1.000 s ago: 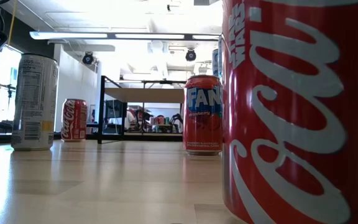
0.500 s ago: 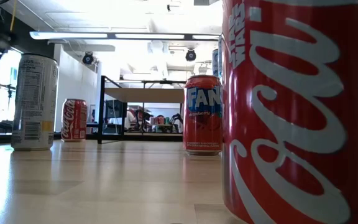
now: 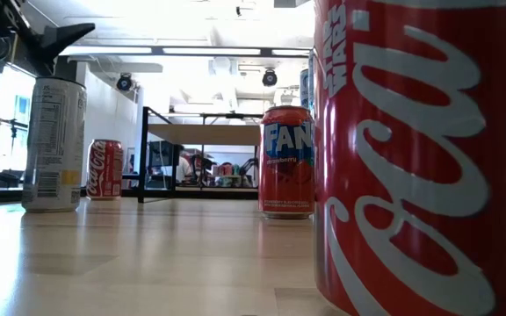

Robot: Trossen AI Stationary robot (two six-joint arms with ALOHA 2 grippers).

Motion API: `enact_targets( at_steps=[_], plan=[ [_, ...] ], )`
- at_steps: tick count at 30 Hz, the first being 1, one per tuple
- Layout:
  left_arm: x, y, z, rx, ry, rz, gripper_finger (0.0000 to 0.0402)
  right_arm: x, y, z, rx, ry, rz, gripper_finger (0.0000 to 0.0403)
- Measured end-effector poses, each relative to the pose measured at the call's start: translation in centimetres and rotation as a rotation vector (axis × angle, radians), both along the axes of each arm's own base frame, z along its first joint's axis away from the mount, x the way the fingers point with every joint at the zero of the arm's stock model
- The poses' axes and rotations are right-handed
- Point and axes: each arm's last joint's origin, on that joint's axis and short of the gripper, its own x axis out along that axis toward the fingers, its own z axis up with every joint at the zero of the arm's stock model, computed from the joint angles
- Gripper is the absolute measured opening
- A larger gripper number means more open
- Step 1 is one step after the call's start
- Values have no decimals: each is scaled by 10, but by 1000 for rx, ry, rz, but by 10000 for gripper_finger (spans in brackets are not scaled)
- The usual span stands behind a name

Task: Place canned beverage on shelf
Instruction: Put the left white yellow soda can on the shelf

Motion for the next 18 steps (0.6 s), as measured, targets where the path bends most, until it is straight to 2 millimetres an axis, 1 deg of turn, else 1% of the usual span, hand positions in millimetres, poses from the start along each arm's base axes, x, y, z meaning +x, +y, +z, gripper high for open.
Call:
enact_targets(
  at_steps=[6, 9, 12, 15, 18],
  plan=[
    [1, 1, 0, 22, -12, 0, 360, 0, 0, 0, 0, 1, 0, 339],
    [0, 2, 5, 111, -3, 26, 360, 0, 0, 0, 0, 1, 0, 339],
    [-1, 3, 18, 176, 0, 39, 360, 0, 0, 0, 0, 1, 0, 339],
    [0, 2, 34, 242, 50, 40, 360, 0, 0, 0, 1, 1, 0, 339],
    [4, -2, 54, 274, 117, 35, 360, 0, 0, 0, 1, 2, 0, 339]
  ],
)
